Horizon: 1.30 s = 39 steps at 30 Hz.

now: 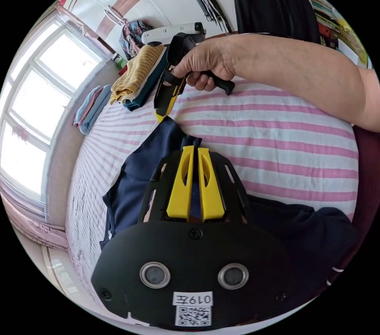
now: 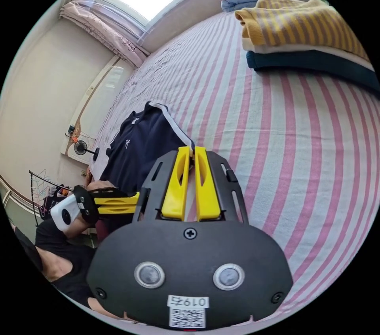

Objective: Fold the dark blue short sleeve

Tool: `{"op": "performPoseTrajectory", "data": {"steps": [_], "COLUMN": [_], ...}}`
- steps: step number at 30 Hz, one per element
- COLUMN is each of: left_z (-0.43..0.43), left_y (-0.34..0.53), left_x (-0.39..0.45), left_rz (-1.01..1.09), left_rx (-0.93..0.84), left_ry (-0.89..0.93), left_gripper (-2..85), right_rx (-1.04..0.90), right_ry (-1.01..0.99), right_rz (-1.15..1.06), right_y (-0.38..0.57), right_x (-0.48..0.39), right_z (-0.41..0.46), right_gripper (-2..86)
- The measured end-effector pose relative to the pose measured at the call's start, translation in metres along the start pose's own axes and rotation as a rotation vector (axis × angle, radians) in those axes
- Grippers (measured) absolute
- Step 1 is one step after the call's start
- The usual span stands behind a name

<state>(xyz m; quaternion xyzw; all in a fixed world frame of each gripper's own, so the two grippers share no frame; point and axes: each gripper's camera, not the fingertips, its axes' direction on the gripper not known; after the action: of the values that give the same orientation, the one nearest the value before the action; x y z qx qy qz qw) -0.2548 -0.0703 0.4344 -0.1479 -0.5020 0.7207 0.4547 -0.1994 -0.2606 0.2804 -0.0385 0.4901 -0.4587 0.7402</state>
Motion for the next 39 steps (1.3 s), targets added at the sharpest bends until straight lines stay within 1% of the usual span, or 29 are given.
{"op": "performPoseTrajectory", "data": {"steps": [3, 6, 8, 10, 13, 16, 19, 21, 23, 25, 26, 27, 30, 32, 33, 35, 37, 38, 39], "left_z": [0.005, 0.021, 0.037, 0.047, 0.056, 0.063, 0.066, 0.063, 0.060, 0.053, 0.044, 0.037, -0.003, -0.033, -0.040, -0.062, -0.075, -0.082, -0.085], "left_y": [0.004, 0.000, -0.003, 0.000, 0.008, 0.013, 0.013, 0.013, 0.013, 0.016, 0.020, 0.024, 0.062, 0.115, 0.130, 0.194, 0.236, 0.254, 0.260], "left_x": [0.007, 0.022, 0.027, 0.022, 0.006, -0.002, 0.002, 0.009, 0.021, 0.026, 0.024, 0.021, -0.003, -0.025, -0.029, -0.038, -0.030, -0.019, -0.013], "left_rz": [-0.008, 0.032, 0.049, 0.025, -0.039, -0.051, -0.013, 0.028, 0.091, 0.102, 0.078, 0.056, -0.127, -0.320, -0.370, -0.554, -0.639, -0.666, -0.675], "left_rx": [0.014, -0.036, -0.089, -0.100, -0.108, -0.133, -0.159, -0.151, -0.140, -0.105, -0.069, -0.052, 0.047, 0.084, 0.092, 0.114, 0.142, 0.147, 0.142], "left_ry": [-0.052, -0.108, -0.126, -0.087, -0.023, -0.004, -0.060, -0.109, -0.225, -0.275, -0.281, -0.279, -0.208, -0.097, -0.062, 0.142, 0.269, 0.312, 0.321], "left_gripper": [1.0, 1.2, 1.3, 1.4, 1.6, 2.0, 2.6, 3.3, 4.7, 4.7, 4.1, 3.8, 2.6, 2.2, 2.2, 2.3, 2.6, 3.0, 3.3], "right_rx": [0.037, 0.014, -0.024, -0.104, -0.164, -0.162, -0.165, -0.171, -0.173, -0.130, -0.109, -0.039, 0.140, 0.229, 0.270, 0.293, 0.287, 0.274, 0.248], "right_ry": [0.126, 0.298, 0.382, 0.452, 0.447, 0.401, 0.352, 0.360, 0.397, 0.470, 0.476, 0.491, 0.514, 0.465, 0.418, 0.376, 0.299, 0.272, 0.196], "right_rz": [-0.090, -0.210, -0.268, -0.312, -0.296, -0.277, -0.265, -0.284, -0.308, -0.309, -0.313, -0.337, -0.374, -0.385, -0.407, -0.435, -0.434, -0.405, -0.334], "right_y": [0.002, 0.002, 0.002, 0.002, 0.003, 0.008, 0.015, 0.021, 0.028, 0.039, 0.043, 0.054, 0.090, 0.117, 0.137, 0.165, 0.193, 0.196, 0.200], "right_x": [-0.029, -0.059, -0.074, -0.084, -0.082, -0.075, -0.068, -0.069, -0.073, -0.077, -0.079, -0.088, -0.119, -0.140, -0.155, -0.173, -0.181, -0.178, -0.167], "right_z": [-0.001, 0.016, 0.032, 0.055, 0.074, 0.080, 0.082, 0.083, 0.081, 0.070, 0.065, 0.051, 0.019, 0.006, 0.003, 0.005, 0.012, 0.014, 0.019], "right_gripper": [0.7, 0.6, 0.7, 0.8, 1.2, 2.6, 4.9, 5.9, 7.0, 7.9, 8.0, 6.4, 2.7, 1.4, 1.0, 1.2, 2.3, 2.5, 3.4]}}
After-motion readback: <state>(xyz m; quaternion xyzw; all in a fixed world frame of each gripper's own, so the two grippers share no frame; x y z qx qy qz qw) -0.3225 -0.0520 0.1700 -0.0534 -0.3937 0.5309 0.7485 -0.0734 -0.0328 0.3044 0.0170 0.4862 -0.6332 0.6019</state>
